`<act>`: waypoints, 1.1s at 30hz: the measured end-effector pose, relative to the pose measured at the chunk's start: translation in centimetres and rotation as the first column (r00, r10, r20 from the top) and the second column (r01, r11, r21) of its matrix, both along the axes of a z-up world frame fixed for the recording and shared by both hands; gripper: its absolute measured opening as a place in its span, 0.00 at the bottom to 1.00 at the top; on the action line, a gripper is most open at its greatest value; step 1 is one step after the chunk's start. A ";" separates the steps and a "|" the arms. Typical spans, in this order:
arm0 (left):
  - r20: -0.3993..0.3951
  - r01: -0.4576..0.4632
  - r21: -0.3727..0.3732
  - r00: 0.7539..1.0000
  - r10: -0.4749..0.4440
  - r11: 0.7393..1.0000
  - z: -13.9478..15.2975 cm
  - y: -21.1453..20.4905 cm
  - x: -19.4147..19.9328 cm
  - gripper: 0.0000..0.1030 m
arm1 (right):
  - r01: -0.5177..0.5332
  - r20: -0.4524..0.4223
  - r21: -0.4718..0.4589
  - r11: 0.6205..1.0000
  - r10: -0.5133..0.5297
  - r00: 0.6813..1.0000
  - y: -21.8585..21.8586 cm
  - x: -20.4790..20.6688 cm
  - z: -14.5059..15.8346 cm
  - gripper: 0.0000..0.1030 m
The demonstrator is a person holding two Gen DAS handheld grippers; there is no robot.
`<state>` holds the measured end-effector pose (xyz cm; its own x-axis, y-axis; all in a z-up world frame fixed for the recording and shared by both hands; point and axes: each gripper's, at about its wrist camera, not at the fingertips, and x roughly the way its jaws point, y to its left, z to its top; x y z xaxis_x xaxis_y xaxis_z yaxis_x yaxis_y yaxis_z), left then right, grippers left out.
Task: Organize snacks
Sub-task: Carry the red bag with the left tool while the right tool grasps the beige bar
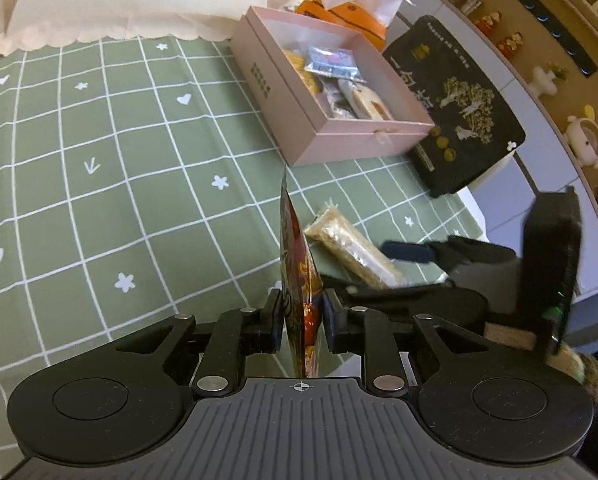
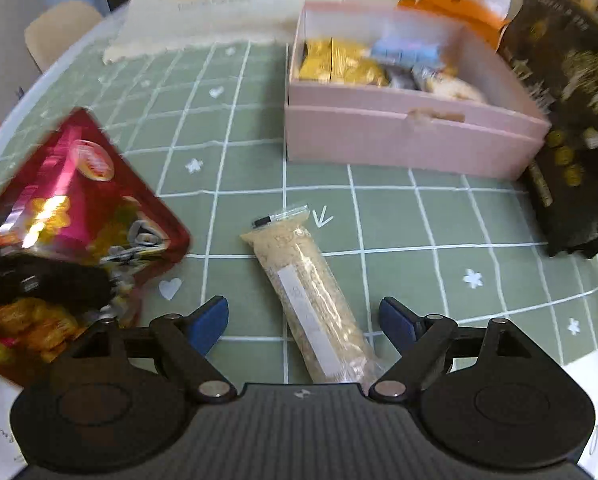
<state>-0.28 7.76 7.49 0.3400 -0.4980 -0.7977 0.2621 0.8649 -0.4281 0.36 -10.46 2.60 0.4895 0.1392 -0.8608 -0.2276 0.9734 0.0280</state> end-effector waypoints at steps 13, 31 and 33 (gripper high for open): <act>-0.003 0.005 0.025 1.000 -0.005 1.000 0.4 -1.3 -0.8 0.24 | -0.086 -0.004 0.014 0.996 0.086 0.996 -1.7 -1.1 2.8 0.28; 0.146 0.044 -0.109 0.989 -0.028 0.993 6.5 -6.3 5.9 0.24 | 0.084 0.192 0.164 0.983 -0.115 0.975 -9.7 -2.6 10.8 0.28; 0.212 0.015 -0.140 0.977 0.016 0.990 8.3 -6.8 8.1 0.24 | 0.096 0.188 0.182 0.979 -0.130 0.974 -10.0 -2.7 10.4 0.28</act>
<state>7.87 0.93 15.84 0.4944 -0.5992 -0.6296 0.3598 0.8005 -0.4793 -2.31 -20.46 13.03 0.6684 0.2094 -0.7137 -0.1339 0.9777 0.1615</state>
